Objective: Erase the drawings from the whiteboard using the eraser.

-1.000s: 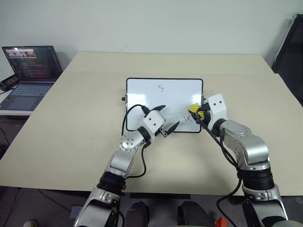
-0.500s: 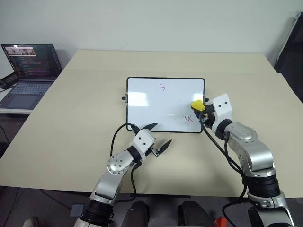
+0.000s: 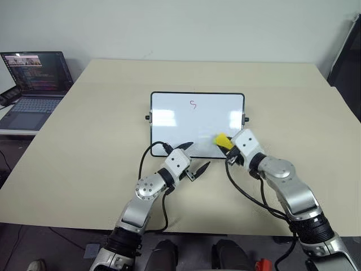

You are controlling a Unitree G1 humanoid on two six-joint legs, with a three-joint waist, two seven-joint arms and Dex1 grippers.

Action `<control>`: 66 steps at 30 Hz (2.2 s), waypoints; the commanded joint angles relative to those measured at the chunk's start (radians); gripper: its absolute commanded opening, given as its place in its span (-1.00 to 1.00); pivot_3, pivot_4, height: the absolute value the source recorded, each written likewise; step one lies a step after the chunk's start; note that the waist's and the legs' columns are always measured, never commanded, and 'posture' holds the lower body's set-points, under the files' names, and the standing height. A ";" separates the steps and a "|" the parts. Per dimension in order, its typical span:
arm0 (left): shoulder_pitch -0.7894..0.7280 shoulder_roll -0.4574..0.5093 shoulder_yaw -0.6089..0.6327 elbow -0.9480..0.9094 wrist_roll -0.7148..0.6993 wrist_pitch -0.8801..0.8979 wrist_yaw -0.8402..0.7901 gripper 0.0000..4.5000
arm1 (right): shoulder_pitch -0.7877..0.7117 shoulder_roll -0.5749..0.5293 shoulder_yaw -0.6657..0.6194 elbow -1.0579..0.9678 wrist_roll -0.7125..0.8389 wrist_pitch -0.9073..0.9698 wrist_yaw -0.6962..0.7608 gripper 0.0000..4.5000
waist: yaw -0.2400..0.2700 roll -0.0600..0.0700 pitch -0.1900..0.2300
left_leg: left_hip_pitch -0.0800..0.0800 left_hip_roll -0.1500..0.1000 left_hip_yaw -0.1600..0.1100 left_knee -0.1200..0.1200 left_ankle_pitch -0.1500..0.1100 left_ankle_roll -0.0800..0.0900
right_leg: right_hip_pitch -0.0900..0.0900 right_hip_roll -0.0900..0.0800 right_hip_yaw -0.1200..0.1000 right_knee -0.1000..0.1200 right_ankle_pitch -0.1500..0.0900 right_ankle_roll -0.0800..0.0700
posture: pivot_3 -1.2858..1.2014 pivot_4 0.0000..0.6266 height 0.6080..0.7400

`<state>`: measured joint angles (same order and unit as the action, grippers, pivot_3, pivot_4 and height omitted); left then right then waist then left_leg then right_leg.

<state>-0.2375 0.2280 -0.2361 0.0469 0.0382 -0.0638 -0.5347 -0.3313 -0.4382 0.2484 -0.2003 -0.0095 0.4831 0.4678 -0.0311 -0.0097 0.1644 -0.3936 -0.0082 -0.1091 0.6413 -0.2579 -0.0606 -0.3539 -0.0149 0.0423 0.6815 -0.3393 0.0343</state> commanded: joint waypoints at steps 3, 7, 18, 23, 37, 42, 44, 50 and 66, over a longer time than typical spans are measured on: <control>-0.015 0.002 0.010 -0.024 -0.010 -0.021 0.003 1.00 | 0.000 -0.050 0.046 0.084 -0.089 -0.055 0.023 -0.42 | 0.000 0.000 0.000 | 0.001 0.000 0.000 0.000 0.000 0.000 | 0.001 0.000 0.000 0.000 0.000 0.000 | 0.03 -0.52 1.00; 0.018 0.007 0.004 -0.054 -0.009 -0.014 0.001 1.00 | 0.006 -0.073 0.020 0.092 -0.110 -0.053 0.020 -0.42 | 0.001 0.000 0.000 | 0.003 0.000 0.000 0.001 0.000 0.000 | 0.004 0.000 0.000 0.001 0.000 0.000 | 0.03 -0.52 1.00; 0.029 0.001 -0.002 -0.067 -0.008 -0.002 0.000 1.00 | 0.051 -0.111 -0.097 0.098 -0.135 -0.022 -0.076 -0.42 | 0.025 -0.001 0.000 | 0.006 -0.002 -0.001 0.003 0.000 0.000 | 0.009 -0.002 0.000 0.000 0.001 0.001 | 0.03 -0.52 1.00; 0.020 -0.001 -0.004 -0.061 -0.010 0.000 -0.006 1.00 | 0.036 -0.093 -0.095 0.093 -0.131 -0.026 -0.091 -0.42 | 0.024 -0.001 0.000 | 0.013 -0.001 0.000 0.003 0.000 0.000 | 0.014 -0.001 0.000 0.000 0.001 0.001 | 0.03 -0.52 1.00; 0.046 0.011 -0.002 -0.090 -0.007 0.007 -0.001 1.00 | 0.116 -0.139 -0.017 0.016 -0.130 -0.011 0.047 -0.42 | 0.013 -0.001 0.000 | 0.013 -0.001 0.000 0.001 0.000 0.000 | 0.013 -0.001 0.000 0.000 0.001 0.001 | 0.03 -0.52 1.00; 0.045 0.003 -0.010 -0.095 -0.002 0.013 0.009 1.00 | 0.093 -0.154 -0.046 0.044 -0.142 -0.005 0.032 -0.42 | 0.012 -0.002 0.000 | 0.013 -0.001 -0.001 0.001 0.000 0.000 | 0.013 -0.001 0.000 -0.001 0.001 0.001 | 0.03 -0.52 1.00; 0.044 0.000 -0.012 -0.096 -0.001 0.015 0.010 1.00 | 0.086 -0.153 -0.058 0.048 -0.146 0.002 0.019 -0.42 | 0.011 -0.002 0.000 | 0.013 -0.001 0.000 0.001 0.000 0.000 | 0.013 -0.001 0.000 -0.001 0.001 0.001 | 0.03 -0.52 1.00; 0.045 0.004 -0.010 -0.095 -0.006 0.012 0.007 1.00 | 0.098 -0.125 -0.102 -0.006 -0.104 -0.037 0.003 -0.42 | 0.011 -0.003 0.001 | 0.013 -0.001 -0.001 0.002 0.000 0.000 | 0.013 -0.001 0.000 -0.001 0.001 0.002 | 0.03 -0.52 1.00; 0.067 0.025 0.036 -0.147 0.003 0.009 0.060 1.00 | 0.074 -0.010 -0.145 -0.128 -0.004 -0.148 0.019 -0.42 | 0.001 -0.003 0.002 | 0.008 -0.001 0.001 -0.003 0.000 0.000 | 0.006 -0.002 0.001 -0.001 0.001 0.002 | 0.03 -0.52 1.00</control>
<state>-0.1702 0.2505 -0.2244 -0.0463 0.0419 -0.0442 -0.4962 -0.2388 -0.4510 0.1371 -0.2764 -0.0392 0.3768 0.4914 -0.0301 -0.0126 0.1666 -0.3859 -0.0090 -0.1081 0.6388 -0.2580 -0.0606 -0.3481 -0.0165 0.0437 0.6801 -0.3386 0.0358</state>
